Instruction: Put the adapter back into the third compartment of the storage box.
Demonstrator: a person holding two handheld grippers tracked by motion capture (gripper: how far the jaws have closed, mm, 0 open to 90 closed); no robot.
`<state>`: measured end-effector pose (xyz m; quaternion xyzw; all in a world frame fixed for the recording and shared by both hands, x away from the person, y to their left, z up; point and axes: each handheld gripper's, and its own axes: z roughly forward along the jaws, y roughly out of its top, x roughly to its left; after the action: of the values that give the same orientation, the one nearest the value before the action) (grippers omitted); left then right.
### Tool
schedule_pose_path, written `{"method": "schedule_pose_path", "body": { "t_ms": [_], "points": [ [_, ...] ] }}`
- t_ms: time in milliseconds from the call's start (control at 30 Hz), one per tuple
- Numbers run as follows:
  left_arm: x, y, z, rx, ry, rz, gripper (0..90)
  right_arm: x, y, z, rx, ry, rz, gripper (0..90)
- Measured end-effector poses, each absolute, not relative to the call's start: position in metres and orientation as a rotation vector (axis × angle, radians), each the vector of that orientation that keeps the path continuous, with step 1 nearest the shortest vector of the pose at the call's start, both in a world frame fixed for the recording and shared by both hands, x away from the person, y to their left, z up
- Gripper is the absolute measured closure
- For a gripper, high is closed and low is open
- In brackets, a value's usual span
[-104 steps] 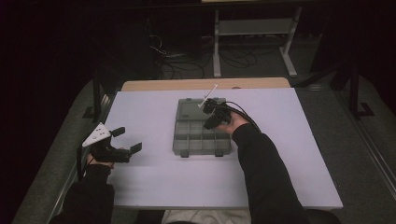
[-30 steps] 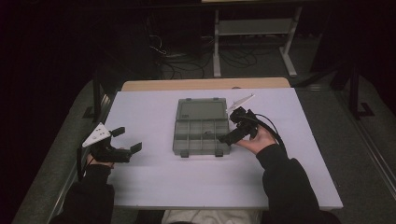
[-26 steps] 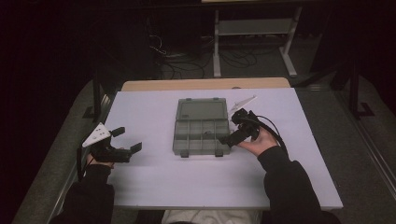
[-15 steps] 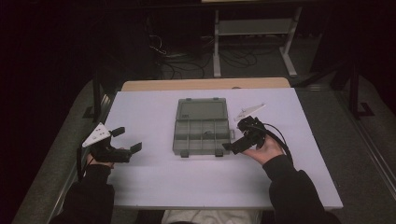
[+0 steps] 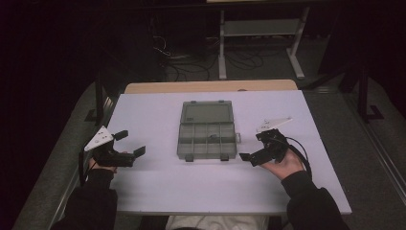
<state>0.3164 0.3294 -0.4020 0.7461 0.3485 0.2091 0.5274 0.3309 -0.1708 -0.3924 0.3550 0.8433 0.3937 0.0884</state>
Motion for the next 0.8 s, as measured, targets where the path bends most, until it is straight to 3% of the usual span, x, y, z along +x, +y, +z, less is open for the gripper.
{"method": "schedule_pose_path", "body": {
  "t_ms": [800],
  "points": [
    [0.316, 0.329, -0.402, 1.782, 0.83, 0.499, 0.0, 0.296, -0.223, -0.408, 1.144, 2.257, 1.322, 0.0]
  ]
}}
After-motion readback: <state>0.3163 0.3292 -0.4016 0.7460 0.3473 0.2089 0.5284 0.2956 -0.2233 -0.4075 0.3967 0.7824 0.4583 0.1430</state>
